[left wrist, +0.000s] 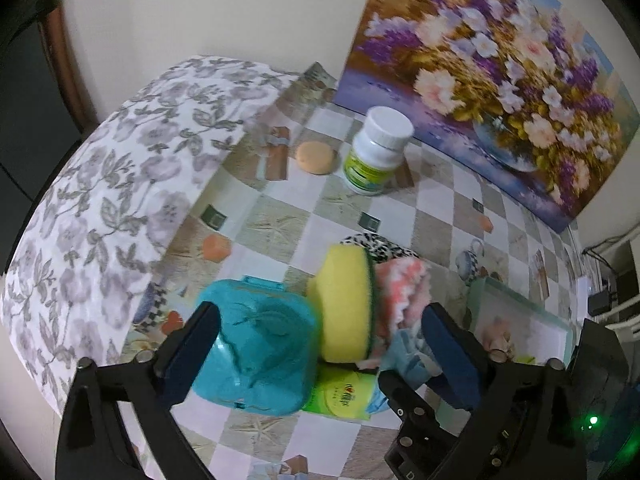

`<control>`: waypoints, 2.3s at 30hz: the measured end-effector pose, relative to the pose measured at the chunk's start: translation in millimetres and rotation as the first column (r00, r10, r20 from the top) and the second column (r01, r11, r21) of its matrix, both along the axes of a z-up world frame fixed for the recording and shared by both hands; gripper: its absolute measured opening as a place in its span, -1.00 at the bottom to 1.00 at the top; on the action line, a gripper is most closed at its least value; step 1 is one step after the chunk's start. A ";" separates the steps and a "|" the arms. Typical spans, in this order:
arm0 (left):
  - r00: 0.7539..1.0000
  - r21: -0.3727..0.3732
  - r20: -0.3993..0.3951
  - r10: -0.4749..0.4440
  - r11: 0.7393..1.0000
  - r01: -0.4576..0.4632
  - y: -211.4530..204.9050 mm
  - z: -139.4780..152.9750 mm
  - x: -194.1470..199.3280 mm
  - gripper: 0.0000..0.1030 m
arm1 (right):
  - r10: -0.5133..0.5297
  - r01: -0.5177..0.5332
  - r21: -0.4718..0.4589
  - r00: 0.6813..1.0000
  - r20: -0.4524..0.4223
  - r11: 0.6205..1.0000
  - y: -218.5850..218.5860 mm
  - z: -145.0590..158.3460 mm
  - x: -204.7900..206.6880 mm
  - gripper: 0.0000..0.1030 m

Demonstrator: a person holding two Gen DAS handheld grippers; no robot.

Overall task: Organize soft objects
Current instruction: 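Close left gripper on the yellow-green sponge while right gripper closes on the blue face mask, then lift the sponge with left gripper while right gripper lifts the blue mask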

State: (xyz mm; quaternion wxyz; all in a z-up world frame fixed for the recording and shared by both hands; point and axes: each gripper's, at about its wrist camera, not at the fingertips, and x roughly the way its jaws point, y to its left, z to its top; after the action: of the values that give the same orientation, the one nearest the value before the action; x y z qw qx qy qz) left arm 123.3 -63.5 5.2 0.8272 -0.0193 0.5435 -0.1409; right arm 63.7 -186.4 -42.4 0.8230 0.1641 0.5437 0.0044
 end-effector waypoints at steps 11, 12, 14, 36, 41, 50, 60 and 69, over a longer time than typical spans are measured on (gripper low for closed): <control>0.999 0.041 -0.003 -0.048 0.998 0.048 -18.2 -13.5 -1.0 -0.26 | -0.023 0.023 0.044 1.000 -0.003 0.999 -13.3 -4.5 -1.9 -0.34; 0.999 0.045 0.004 -0.052 0.998 0.052 -19.4 -13.1 -1.5 -0.31 | -0.022 0.023 0.048 1.000 -0.003 0.999 -14.3 -4.5 -2.0 -0.34; 0.998 0.045 0.009 -0.062 0.997 0.062 -21.9 -13.1 -2.2 -0.44 | -0.024 0.024 0.052 1.000 0.000 0.998 -15.6 -3.2 -2.8 -0.34; 0.994 0.022 0.104 -0.016 1.000 0.014 -17.9 21.0 -8.2 -0.51 | -0.091 0.086 0.078 0.994 0.054 0.993 -44.2 20.0 -19.0 -0.50; 0.989 0.008 0.147 -0.008 1.000 0.007 -15.9 37.0 -12.8 -0.51 | -0.112 0.105 0.077 0.990 0.090 0.992 -52.7 36.5 -24.6 -0.51; 0.981 0.010 0.191 -0.010 1.000 0.008 -17.5 54.0 -20.2 -0.51 | -0.127 0.120 0.062 0.985 0.113 0.991 -60.8 48.3 -28.9 -0.57; 0.989 0.020 0.145 -0.017 1.000 0.015 -22.2 37.3 -17.9 -0.51 | -0.146 0.146 0.011 0.987 0.073 0.989 -70.7 27.1 -24.4 -0.40; 0.992 0.011 0.124 -0.017 1.000 0.015 -22.1 32.6 -16.6 -0.51 | -0.149 0.150 -0.059 0.989 0.015 0.987 -68.4 6.6 -17.9 -0.06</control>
State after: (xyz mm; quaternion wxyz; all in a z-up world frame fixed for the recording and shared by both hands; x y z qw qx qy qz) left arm 106.7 -85.5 37.9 0.8583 -0.0020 0.4920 -0.1457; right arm 45.9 -254.8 -35.8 0.8285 0.1796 0.5255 -0.0727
